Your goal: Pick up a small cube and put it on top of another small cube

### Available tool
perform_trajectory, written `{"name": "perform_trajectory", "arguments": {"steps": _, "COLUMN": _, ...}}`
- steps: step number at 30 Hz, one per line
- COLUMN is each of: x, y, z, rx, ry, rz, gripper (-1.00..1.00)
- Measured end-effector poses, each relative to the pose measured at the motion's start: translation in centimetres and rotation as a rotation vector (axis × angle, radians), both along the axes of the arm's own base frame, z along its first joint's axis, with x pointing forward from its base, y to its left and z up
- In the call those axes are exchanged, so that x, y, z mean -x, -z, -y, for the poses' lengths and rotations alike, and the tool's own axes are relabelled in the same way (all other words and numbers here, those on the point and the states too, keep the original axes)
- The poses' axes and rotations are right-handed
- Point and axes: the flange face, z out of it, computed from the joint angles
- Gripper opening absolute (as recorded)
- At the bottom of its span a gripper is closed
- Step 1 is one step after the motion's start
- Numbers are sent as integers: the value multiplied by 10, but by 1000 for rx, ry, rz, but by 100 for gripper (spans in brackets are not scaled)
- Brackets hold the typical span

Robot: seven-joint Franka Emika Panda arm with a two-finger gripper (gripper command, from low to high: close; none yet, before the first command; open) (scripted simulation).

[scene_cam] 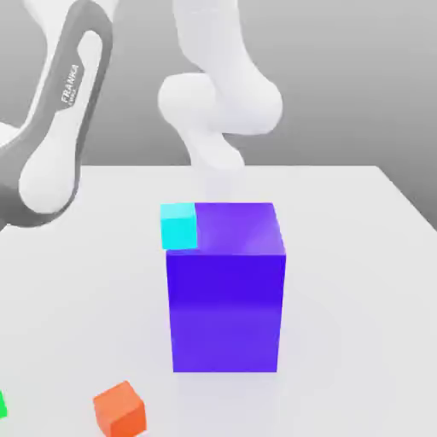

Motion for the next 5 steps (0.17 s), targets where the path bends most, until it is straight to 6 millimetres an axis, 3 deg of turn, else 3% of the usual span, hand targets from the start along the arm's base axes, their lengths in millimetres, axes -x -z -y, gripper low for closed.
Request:
{"name": "perform_trajectory", "arguments": {"steps": 1, "x": 0, "y": 15, "z": 0, "rx": 0, "ry": 2, "rz": 0, "gripper": -100}}
{"name": "perform_trajectory", "arguments": {"steps": 2, "x": 0, "y": 24, "z": 0, "rx": 0, "ry": 3, "rz": 0, "gripper": 100}}
{"name": "perform_trajectory", "arguments": {"steps": 5, "x": 0, "y": 24, "z": 0, "rx": 0, "ry": 3, "rz": 0, "gripper": 100}}
